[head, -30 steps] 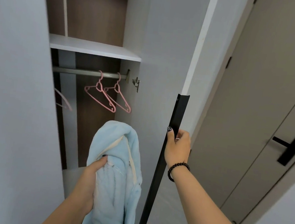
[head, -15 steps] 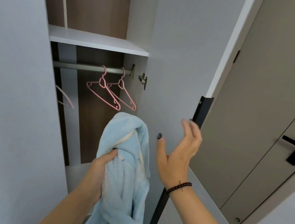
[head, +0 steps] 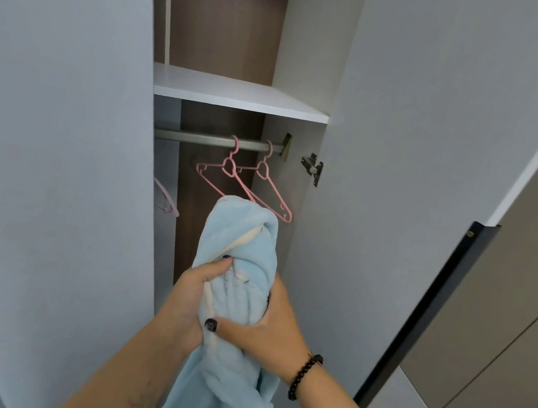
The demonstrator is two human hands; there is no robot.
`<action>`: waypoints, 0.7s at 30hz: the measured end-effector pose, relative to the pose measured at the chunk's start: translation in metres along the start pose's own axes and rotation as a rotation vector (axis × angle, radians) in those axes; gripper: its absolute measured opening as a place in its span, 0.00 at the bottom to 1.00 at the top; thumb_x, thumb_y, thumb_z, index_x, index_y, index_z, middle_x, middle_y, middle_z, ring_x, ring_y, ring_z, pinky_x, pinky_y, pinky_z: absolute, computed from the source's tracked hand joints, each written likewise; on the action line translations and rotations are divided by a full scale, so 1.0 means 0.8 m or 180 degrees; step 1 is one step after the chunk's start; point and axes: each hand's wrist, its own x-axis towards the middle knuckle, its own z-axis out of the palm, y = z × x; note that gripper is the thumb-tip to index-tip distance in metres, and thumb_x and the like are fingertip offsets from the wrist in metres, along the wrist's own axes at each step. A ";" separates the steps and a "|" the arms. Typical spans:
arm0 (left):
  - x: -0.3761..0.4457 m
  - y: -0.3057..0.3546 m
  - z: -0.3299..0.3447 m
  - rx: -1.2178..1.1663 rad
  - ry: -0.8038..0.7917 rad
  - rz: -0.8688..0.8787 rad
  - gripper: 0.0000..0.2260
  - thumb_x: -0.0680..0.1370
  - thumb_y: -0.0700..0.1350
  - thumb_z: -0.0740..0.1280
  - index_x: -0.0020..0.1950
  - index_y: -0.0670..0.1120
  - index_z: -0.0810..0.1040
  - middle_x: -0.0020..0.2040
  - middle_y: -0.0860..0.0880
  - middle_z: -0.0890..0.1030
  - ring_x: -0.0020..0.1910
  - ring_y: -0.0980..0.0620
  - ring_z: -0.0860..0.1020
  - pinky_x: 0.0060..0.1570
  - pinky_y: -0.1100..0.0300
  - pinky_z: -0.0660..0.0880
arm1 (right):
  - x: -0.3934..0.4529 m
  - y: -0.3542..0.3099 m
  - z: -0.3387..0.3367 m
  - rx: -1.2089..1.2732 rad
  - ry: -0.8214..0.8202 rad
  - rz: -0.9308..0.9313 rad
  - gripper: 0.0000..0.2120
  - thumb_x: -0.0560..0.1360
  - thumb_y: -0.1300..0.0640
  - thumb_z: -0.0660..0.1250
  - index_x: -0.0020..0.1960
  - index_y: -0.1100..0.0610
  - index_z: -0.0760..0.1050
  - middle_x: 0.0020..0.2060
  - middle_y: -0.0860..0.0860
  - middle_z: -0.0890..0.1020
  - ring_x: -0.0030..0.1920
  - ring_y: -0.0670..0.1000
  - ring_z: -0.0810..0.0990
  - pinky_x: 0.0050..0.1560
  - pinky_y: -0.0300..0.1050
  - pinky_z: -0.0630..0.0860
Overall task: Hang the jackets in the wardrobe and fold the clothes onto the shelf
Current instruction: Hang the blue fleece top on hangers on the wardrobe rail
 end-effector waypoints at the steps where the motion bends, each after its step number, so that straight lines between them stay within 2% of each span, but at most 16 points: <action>1: 0.007 0.006 -0.006 0.0022 -0.0044 -0.0008 0.15 0.77 0.45 0.66 0.61 0.40 0.79 0.55 0.39 0.83 0.56 0.39 0.80 0.60 0.44 0.74 | 0.006 -0.002 0.006 0.0062 0.0058 -0.0025 0.39 0.60 0.49 0.80 0.65 0.39 0.65 0.60 0.40 0.76 0.61 0.41 0.76 0.58 0.43 0.77; 7: 0.042 0.039 -0.046 0.0358 -0.0464 0.0013 0.22 0.70 0.43 0.69 0.64 0.40 0.76 0.58 0.39 0.81 0.59 0.40 0.78 0.64 0.44 0.72 | 0.044 -0.002 0.055 -0.0021 0.0385 -0.0015 0.32 0.65 0.58 0.72 0.64 0.38 0.66 0.55 0.37 0.78 0.57 0.37 0.77 0.54 0.39 0.79; 10: 0.059 0.058 -0.072 0.0705 -0.0684 0.0099 0.23 0.72 0.45 0.70 0.66 0.41 0.75 0.59 0.41 0.81 0.59 0.43 0.79 0.62 0.47 0.74 | 0.067 -0.003 0.075 -0.0077 0.0465 -0.0008 0.31 0.64 0.58 0.72 0.62 0.37 0.66 0.54 0.36 0.78 0.56 0.35 0.77 0.51 0.32 0.76; 14: 0.083 0.080 -0.090 0.0887 -0.0828 0.0102 0.24 0.72 0.50 0.67 0.67 0.43 0.75 0.60 0.42 0.81 0.61 0.43 0.78 0.64 0.44 0.72 | 0.098 -0.002 0.088 -0.0079 0.0607 0.0040 0.30 0.63 0.55 0.73 0.57 0.34 0.65 0.52 0.35 0.77 0.52 0.34 0.77 0.46 0.29 0.75; 17: 0.106 0.094 -0.090 0.1019 -0.0634 0.0221 0.22 0.75 0.51 0.68 0.65 0.42 0.74 0.61 0.42 0.80 0.60 0.43 0.78 0.61 0.45 0.74 | 0.130 0.004 0.079 -0.0012 0.0681 0.0081 0.29 0.63 0.54 0.75 0.56 0.34 0.65 0.52 0.35 0.77 0.52 0.33 0.76 0.44 0.25 0.73; 19: 0.129 0.104 -0.087 0.1365 -0.0263 0.0427 0.17 0.81 0.51 0.60 0.64 0.43 0.74 0.61 0.43 0.79 0.60 0.46 0.78 0.62 0.46 0.74 | 0.154 0.012 0.065 0.0112 0.0779 0.0135 0.29 0.64 0.55 0.76 0.57 0.35 0.66 0.51 0.34 0.77 0.51 0.32 0.76 0.43 0.23 0.72; 21: 0.156 0.112 -0.082 0.1767 0.0168 0.0706 0.14 0.84 0.48 0.53 0.61 0.44 0.75 0.61 0.44 0.78 0.60 0.48 0.76 0.65 0.47 0.71 | 0.179 0.025 0.051 0.0164 0.0760 0.0198 0.28 0.64 0.55 0.75 0.58 0.38 0.68 0.52 0.35 0.78 0.51 0.33 0.76 0.42 0.24 0.72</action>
